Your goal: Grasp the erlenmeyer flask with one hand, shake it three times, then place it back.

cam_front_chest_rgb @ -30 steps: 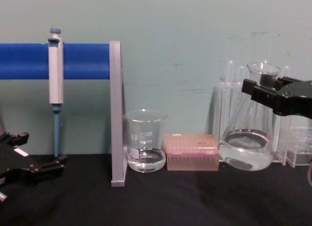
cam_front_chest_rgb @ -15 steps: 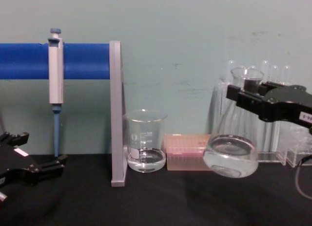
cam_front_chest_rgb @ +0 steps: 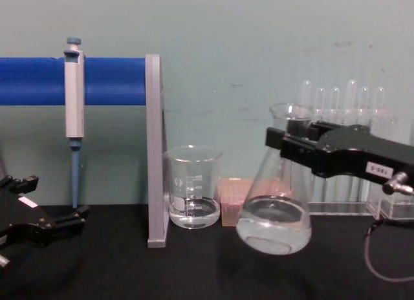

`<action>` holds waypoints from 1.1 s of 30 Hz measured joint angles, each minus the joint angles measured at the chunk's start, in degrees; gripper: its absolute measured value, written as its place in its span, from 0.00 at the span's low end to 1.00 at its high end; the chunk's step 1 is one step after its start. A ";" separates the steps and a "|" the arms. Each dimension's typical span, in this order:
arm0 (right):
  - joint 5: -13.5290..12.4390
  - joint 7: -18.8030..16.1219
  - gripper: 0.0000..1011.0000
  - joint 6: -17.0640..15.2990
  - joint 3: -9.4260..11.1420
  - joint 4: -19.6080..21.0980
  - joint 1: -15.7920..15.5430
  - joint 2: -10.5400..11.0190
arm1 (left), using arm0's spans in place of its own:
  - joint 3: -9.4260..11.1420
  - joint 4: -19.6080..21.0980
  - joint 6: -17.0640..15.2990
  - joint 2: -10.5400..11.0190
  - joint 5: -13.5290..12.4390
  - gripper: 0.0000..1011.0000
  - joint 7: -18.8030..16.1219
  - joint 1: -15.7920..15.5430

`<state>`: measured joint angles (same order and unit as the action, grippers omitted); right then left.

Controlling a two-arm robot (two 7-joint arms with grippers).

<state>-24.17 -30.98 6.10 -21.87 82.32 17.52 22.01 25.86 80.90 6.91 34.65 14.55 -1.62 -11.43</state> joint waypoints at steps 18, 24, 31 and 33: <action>-1.69 -3.18 0.44 0.03 -3.82 -1.90 2.14 -0.06 | 0.00 0.00 0.00 0.00 0.00 0.99 0.00 0.00; -2.00 -3.21 0.44 0.07 -4.29 -2.31 2.52 0.00 | 0.00 0.00 0.00 0.00 0.00 0.99 0.00 0.00; -2.19 -3.19 0.44 0.17 -4.66 -2.77 2.92 -0.04 | 0.00 0.00 0.00 0.00 0.00 0.99 0.00 0.00; -2.22 -3.17 0.44 0.21 -4.75 -2.86 3.00 -0.04 | 0.00 0.00 0.00 0.00 0.00 0.99 0.00 0.00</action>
<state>-26.39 -34.15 6.31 -26.62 79.45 20.52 21.97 25.86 80.90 6.91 34.65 14.55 -1.62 -11.43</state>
